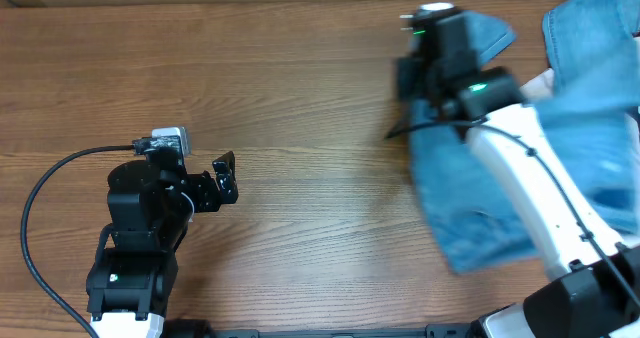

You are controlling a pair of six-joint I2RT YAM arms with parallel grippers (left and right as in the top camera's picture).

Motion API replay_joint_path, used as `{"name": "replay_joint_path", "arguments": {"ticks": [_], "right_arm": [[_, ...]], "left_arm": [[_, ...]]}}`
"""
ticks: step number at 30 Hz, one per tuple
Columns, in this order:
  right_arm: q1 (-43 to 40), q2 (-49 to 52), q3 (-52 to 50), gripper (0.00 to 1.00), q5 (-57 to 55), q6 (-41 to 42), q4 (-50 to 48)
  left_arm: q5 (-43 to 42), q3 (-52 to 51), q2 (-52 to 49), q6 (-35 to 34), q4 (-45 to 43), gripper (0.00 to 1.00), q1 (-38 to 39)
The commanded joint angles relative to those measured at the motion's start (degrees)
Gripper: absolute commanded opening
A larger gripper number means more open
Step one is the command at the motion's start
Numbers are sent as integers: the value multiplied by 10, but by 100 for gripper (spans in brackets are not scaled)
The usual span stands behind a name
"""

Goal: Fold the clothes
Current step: 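Grasp the jeans with the right gripper and drag them leftward, then move the left gripper to the jeans waistband and grasp it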

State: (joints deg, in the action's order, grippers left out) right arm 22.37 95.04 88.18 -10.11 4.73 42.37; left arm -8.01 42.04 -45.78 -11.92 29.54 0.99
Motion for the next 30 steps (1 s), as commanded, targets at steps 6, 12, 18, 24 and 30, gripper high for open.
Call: {"name": "replay_joint_path", "arguments": {"ticks": [6,12,18,24,30], "right_arm": [[41,20,14,82,-21,49,-47],[-33,-46,14,100,-26,73,31],[-111,-90,14,100,28,84,241],[-151,-92,10,100,23,134,275],[-208,-103,12,100,29,151,270]], "left_arm": [[-9,14,0,-6,-23,100,-2],[-46,14,-4,-6,-24,100,9],[-52,14,-61,-28,-34,100,115],[-55,14,-180,-123,-126,100,258],[-86,14,-300,-255,-233,100,357]]}}
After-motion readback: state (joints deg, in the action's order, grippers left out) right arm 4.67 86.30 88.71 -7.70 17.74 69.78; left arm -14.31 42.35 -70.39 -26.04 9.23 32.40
